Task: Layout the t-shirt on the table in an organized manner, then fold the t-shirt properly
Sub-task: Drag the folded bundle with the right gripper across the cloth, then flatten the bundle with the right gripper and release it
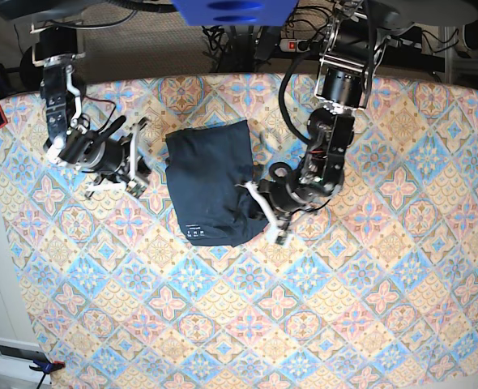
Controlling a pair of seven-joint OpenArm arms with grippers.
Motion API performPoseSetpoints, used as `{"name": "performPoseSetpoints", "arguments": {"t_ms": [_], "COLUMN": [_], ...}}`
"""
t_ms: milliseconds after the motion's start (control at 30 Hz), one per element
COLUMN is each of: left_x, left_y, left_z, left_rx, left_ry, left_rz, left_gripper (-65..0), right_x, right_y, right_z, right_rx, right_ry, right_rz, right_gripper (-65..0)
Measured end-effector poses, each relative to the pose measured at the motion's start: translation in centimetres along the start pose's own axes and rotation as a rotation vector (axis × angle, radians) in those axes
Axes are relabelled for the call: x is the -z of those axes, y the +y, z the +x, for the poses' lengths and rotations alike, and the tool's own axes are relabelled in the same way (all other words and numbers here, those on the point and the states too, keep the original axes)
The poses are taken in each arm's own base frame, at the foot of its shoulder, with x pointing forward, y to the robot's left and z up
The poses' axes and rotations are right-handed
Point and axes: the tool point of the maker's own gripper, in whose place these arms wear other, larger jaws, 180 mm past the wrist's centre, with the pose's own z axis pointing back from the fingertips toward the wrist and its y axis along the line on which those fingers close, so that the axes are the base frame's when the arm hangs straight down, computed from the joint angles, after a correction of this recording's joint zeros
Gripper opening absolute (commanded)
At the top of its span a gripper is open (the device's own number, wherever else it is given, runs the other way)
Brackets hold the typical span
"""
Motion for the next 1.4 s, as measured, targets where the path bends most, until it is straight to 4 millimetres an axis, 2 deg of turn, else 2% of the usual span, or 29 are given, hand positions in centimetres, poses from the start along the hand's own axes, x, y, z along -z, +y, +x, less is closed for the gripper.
{"name": "performPoseSetpoints", "arguments": {"t_ms": [100, 200, 300, 433, 567, 600, 700, 767, 800, 867, 933, 967, 1067, 1100, 1133, 1267, 1400], "left_x": [-2.0, -3.8, -6.0, -9.2, -12.0, -12.4, -13.5, -14.2, -14.5, -14.6, -14.6, -14.6, -14.6, -14.7, -14.7, -14.7, -14.6], "left_y": [1.2, 1.9, 3.6, 6.5, 7.6, 7.8, 8.7, 9.3, 9.5, 9.5, 9.4, 9.4, 9.3, 9.3, 9.3, 9.3, 9.3], "left_z": [0.1, -0.6, -0.5, -1.7, -1.9, -2.2, -3.6, -3.9, -3.9, -4.1, -4.0, -4.0, -4.6, -4.7, -4.7, -4.6, -4.6], "left_rx": [-0.034, -0.055, -0.107, -0.149, -0.216, -0.242, -0.323, -0.362, -0.374, -0.388, -0.394, -0.394, -0.399, -0.400, -0.399, -0.399, -0.398], "left_ry": [-0.036, -0.035, -0.079, -0.078, -0.139, -0.142, -0.113, -0.118, -0.122, -0.115, -0.117, -0.117, -0.107, -0.101, -0.100, -0.106, -0.106], "left_rz": [0.036, 0.068, 0.115, 0.215, 0.241, 0.239, 0.241, 0.243, 0.242, 0.238, 0.227, 0.228, 0.229, 0.230, 0.230, 0.230, 0.229], "left_gripper": [-64.7, -64.7, -64.7, -64.7, -64.7, -64.7, -64.7, -64.7, -64.7, -64.7, -64.7, -64.7, -64.7, -64.7, -64.7, -64.7, -64.7], "right_x": [-0.5, -0.2, 0.8, 1.8, 2.7, 3.3, 5.6, 6.7, 7.0, 7.0, 7.3, 7.9, 10.4, 10.9, 10.9, 11.2, 11.6], "right_y": [0.6, 1.3, 3.6, 6.9, 9.8, 10.6, 12.9, 13.2, 12.8, 10.5, 9.4, 9.7, 11.9, 12.6, 12.7, 11.1, 12.3], "right_z": [2.7, 4.4, 5.3, 7.6, 10.6, 10.7, 9.2, 9.0, 9.6, 12.8, 14.3, 13.6, 8.9, 7.9, 7.9, 7.2, 6.1], "right_rx": [-0.020, 0.004, 0.011, -0.007, 0.044, 0.051, 0.086, 0.094, 0.092, 0.094, 0.125, 0.144, 0.218, 0.240, 0.262, 0.273, 0.346], "right_ry": [-0.082, -0.132, -0.150, -0.200, -0.284, -0.279, -0.205, -0.177, -0.191, -0.297, -0.367, -0.350, -0.221, -0.205, -0.228, -0.230, -0.247], "right_rz": [-0.004, -0.001, 0.052, 0.133, 0.209, 0.237, 0.313, 0.334, 0.332, 0.301, 0.296, 0.314, 0.373, 0.389, 0.400, 0.379, 0.409], "right_gripper": [-64.9, -64.9, -64.9, -64.9, -64.9, -64.9, -64.9, -64.9, -64.9, -64.9, -64.9, -64.9, -64.9, -64.9, -64.9, -64.9, -64.9]}}
